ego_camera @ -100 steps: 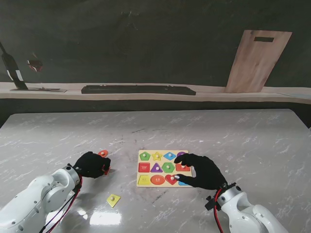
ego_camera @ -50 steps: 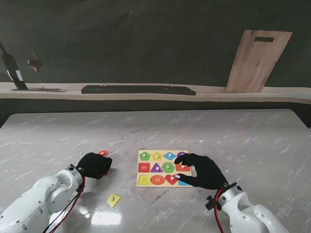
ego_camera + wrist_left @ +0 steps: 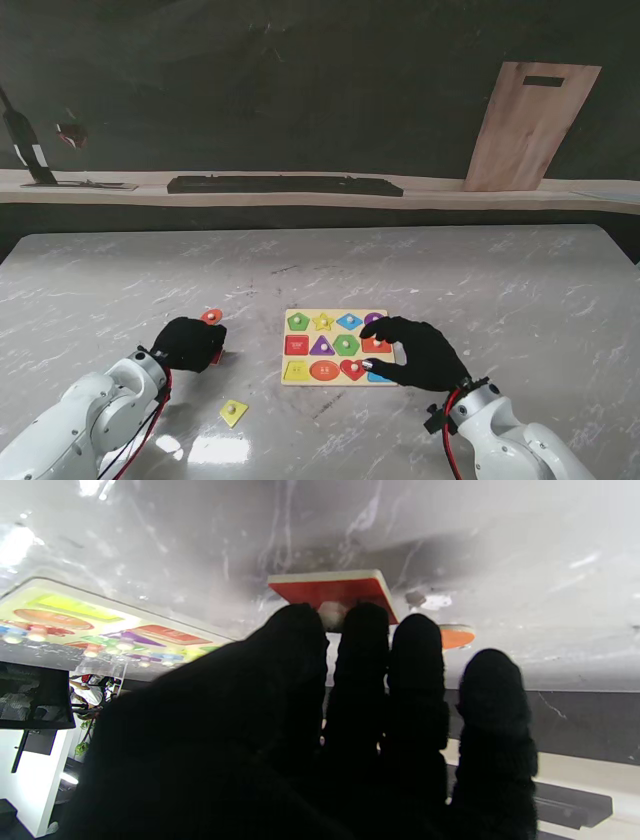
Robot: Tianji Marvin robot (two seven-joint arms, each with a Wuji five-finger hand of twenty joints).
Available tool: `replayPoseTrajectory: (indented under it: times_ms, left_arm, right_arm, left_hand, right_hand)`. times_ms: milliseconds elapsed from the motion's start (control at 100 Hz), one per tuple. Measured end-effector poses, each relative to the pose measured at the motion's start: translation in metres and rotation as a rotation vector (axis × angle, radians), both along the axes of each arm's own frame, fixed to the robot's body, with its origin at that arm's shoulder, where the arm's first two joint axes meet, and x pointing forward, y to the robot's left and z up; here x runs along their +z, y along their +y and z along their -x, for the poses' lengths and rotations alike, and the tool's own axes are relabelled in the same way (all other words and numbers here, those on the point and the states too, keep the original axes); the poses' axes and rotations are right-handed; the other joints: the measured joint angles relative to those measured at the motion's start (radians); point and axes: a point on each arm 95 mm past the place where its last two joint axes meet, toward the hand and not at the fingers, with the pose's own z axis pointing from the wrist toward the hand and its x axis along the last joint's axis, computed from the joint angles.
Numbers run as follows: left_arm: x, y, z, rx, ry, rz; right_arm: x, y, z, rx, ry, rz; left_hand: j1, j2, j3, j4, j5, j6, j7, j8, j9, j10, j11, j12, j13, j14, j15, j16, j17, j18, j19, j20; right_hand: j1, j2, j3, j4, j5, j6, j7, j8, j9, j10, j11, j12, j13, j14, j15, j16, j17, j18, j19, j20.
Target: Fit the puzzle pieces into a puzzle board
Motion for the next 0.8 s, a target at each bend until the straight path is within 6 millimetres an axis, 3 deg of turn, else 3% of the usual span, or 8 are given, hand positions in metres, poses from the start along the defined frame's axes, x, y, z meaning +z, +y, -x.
replayPoseTrajectory:
  times_ms: [60, 400, 800]
  left_arm:
    - [0.004, -0.001, 0.001, -0.001, -0.007, 0.005]
    - [0.014, -0.012, 0.003, 0.018, -0.045, 0.012]
    - [0.024, -0.055, -0.009, 0.040, 0.018, 0.045]
  right_arm:
    - [0.000, 0.000, 0.000, 0.000, 0.001, -0.001]
    - [0.001, 0.001, 0.000, 0.009, -0.007, -0.005]
    - [0.005, -0.001, 0.003, 0.031, -0.020, -0.052]
  left_hand:
    - [0.000, 0.000, 0.000, 0.017, 0.000, 0.000, 0.000, 0.001, 0.000, 0.000, 0.009, 0.001, 0.000, 0.000, 0.009, 0.000, 0.000, 0.000, 0.006, 0.001]
    - [0.000, 0.001, 0.000, 0.017, -0.010, 0.000, 0.002, 0.025, 0.000, 0.000, 0.021, 0.010, 0.000, 0.000, 0.021, 0.001, -0.001, 0.000, 0.009, 0.010]
    - [0.000, 0.001, 0.023, 0.018, -0.020, 0.000, 0.013, 0.037, -0.020, 0.000, 0.034, 0.021, 0.000, 0.000, 0.021, 0.012, -0.015, 0.000, 0.009, 0.011]
  right_hand:
    - [0.000, 0.000, 0.000, 0.000, 0.000, 0.000, 0.000, 0.000, 0.000, 0.000, 0.000, 0.000, 0.000, 0.000, 0.000, 0.000, -0.002, 0.000, 0.000, 0.000]
    - [0.000, 0.000, 0.000, 0.000, 0.000, 0.000, 0.000, 0.000, 0.000, 0.000, 0.000, 0.000, 0.000, 0.000, 0.000, 0.000, -0.007, 0.000, 0.000, 0.000]
    - [0.000, 0.000, -0.011, 0.000, 0.000, 0.000, 0.000, 0.000, 0.000, 0.000, 0.000, 0.000, 0.000, 0.000, 0.000, 0.000, -0.007, 0.000, 0.000, 0.000]
